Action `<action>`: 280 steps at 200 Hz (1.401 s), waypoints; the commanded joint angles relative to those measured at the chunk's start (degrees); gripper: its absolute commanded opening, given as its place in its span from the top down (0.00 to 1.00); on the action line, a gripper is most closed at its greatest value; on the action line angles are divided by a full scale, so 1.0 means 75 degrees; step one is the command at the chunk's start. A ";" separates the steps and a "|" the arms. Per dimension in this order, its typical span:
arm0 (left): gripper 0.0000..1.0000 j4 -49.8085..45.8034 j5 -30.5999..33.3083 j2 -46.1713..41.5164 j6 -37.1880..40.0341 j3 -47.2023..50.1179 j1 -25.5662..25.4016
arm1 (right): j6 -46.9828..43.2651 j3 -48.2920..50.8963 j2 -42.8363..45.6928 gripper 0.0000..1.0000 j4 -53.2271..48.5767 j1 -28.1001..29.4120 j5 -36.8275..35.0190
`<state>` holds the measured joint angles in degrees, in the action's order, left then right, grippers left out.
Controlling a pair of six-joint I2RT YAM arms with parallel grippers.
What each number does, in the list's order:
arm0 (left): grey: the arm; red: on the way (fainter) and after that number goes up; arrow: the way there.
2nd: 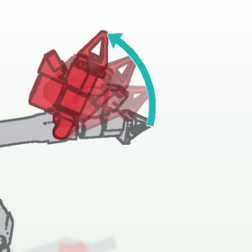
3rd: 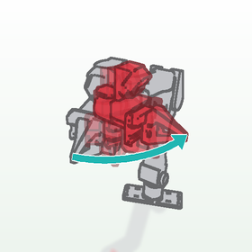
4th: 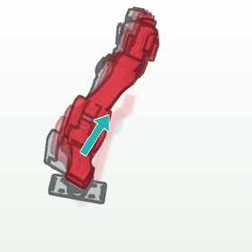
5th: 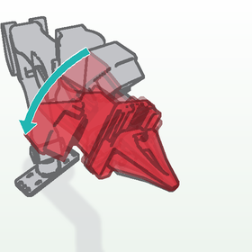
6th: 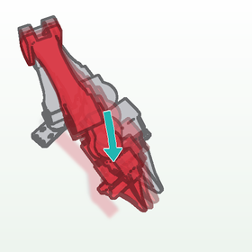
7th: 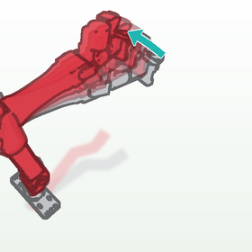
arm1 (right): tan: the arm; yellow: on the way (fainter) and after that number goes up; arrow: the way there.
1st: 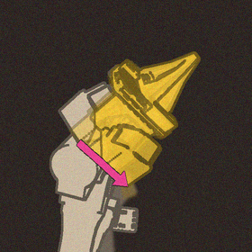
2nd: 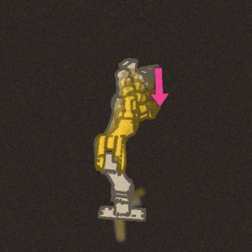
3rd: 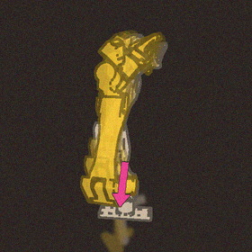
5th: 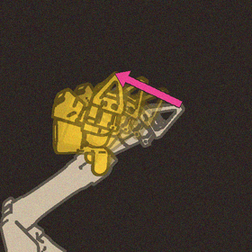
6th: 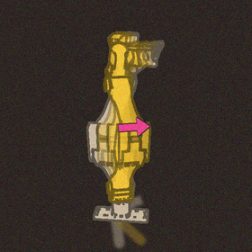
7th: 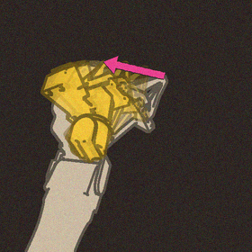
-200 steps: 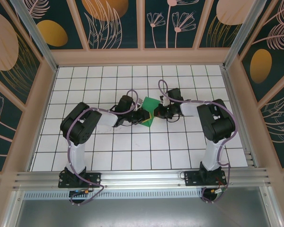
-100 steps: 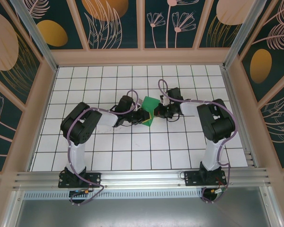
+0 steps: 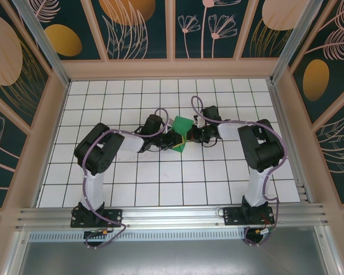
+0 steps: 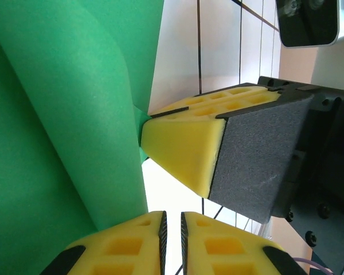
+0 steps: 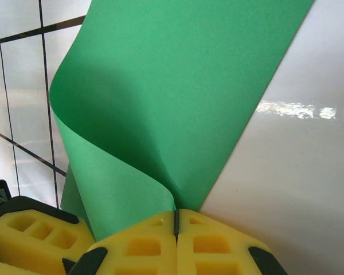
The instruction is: Fold a paper plane with a square sheet of paper (pick it up from the middle)
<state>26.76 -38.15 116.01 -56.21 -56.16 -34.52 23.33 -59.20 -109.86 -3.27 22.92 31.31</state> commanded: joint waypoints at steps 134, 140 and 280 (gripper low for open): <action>0.83 -0.0366 -0.0002 0.0259 0.0201 -0.0211 -0.0084 | -0.0228 -0.0439 -0.0271 0.96 -0.0060 -0.0053 -0.0020; 0.83 -0.0377 -0.0001 0.0259 0.0201 -0.0221 -0.0084 | -0.0228 -0.0446 -0.0289 0.96 -0.0061 -0.0050 -0.0025; 0.84 -0.0601 0.0011 0.0388 0.0249 -0.0323 -0.0096 | -0.0215 -0.0485 -0.0384 0.96 -0.0156 -0.0053 -0.0243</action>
<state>23.90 -38.11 117.49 -55.57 -57.34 -34.85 22.79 -61.14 -111.46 -3.46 22.92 31.05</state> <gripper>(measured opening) 0.164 0.051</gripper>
